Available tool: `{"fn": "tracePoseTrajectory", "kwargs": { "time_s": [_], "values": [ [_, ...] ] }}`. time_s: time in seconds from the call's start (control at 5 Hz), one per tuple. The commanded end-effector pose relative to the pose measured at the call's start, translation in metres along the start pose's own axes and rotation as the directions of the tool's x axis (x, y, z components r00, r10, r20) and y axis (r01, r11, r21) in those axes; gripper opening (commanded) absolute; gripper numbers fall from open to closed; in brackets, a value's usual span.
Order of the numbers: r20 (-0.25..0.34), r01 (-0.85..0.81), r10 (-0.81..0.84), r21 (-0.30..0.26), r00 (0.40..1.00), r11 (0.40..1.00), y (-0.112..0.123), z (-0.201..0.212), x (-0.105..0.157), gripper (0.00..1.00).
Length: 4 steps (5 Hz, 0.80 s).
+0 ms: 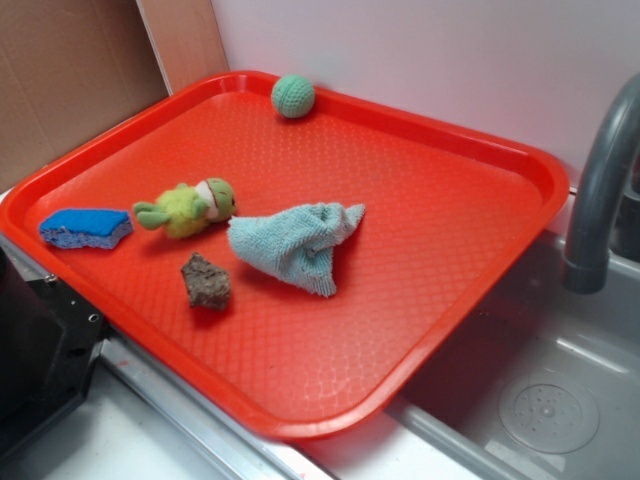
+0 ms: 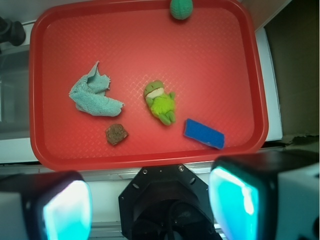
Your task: Grab the blue cloth.
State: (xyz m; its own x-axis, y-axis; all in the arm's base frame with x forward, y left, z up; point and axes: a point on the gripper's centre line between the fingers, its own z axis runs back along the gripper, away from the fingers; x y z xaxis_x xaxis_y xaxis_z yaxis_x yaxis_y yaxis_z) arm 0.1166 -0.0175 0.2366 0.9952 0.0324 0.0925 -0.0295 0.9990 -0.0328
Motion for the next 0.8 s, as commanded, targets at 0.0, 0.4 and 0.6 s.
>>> {"fn": "tracePoseTrajectory", "kwargs": {
  "time_s": [0.0, 0.4, 0.6],
  "values": [
    [0.0, 0.0, 0.0, 0.0, 1.0, 1.0, 0.0, 0.0, 0.0, 1.0],
    [0.072, 0.423, -0.431, 0.102, 0.899, 0.9, -0.108, -0.073, 0.064, 1.0],
    [0.039, 0.633, -0.634, 0.028, 0.773, 0.774, -0.149, -0.113, 0.061, 1.0]
  ]
}}
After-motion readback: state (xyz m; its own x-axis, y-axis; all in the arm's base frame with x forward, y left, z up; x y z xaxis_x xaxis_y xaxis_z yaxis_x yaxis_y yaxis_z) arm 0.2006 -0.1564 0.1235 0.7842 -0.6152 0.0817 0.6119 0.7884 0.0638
